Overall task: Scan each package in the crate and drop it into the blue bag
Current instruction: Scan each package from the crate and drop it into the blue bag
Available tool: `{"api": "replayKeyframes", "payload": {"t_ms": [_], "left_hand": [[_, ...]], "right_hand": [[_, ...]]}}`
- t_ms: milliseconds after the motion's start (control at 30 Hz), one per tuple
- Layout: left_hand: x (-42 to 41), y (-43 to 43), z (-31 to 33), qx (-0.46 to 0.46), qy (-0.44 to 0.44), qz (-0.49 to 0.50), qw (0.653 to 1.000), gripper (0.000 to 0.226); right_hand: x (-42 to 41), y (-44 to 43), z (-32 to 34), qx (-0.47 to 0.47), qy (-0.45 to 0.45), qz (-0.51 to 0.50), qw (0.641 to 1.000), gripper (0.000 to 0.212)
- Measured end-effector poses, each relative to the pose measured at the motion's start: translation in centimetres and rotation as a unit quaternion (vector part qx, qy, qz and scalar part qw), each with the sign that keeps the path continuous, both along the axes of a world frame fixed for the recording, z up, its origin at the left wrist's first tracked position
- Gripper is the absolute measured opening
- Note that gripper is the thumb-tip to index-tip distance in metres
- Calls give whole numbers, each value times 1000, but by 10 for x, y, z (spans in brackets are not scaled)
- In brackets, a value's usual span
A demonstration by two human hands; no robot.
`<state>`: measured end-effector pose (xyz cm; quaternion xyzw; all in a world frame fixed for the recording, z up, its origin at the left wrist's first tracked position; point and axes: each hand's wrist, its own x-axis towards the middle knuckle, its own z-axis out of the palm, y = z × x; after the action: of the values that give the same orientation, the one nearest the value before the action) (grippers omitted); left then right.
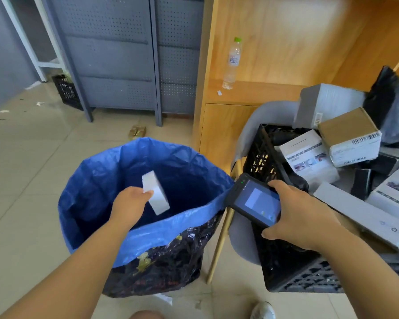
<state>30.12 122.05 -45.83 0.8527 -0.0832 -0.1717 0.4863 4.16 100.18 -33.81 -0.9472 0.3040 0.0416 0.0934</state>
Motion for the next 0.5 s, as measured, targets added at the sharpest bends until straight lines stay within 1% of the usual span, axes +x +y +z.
{"api": "replayKeyframes", "payload": {"t_ms": [100, 167, 233, 300, 367, 500], "left_hand": [[9, -9, -13, 5, 64, -27, 998, 29], [10, -19, -18, 13, 98, -61, 993, 23], [8, -33, -18, 17, 120, -101, 987, 22], [2, -51, -12, 32, 109, -138, 984, 20], [-8, -68, -1, 50, 79, -174, 980, 19], [-38, -99, 30, 37, 36, -235, 971, 19]], "right_hand": [[8, -13, 2, -11, -2, -8, 1000, 86], [8, -22, 5, -11, -9, -19, 1000, 86], [2, -31, 8, -11, -15, -37, 999, 90], [-9, -40, 11, -16, -20, -53, 998, 92], [-24, -46, 14, -24, -24, -67, 997, 88], [-62, -58, 20, -29, -14, -84, 996, 91]]}}
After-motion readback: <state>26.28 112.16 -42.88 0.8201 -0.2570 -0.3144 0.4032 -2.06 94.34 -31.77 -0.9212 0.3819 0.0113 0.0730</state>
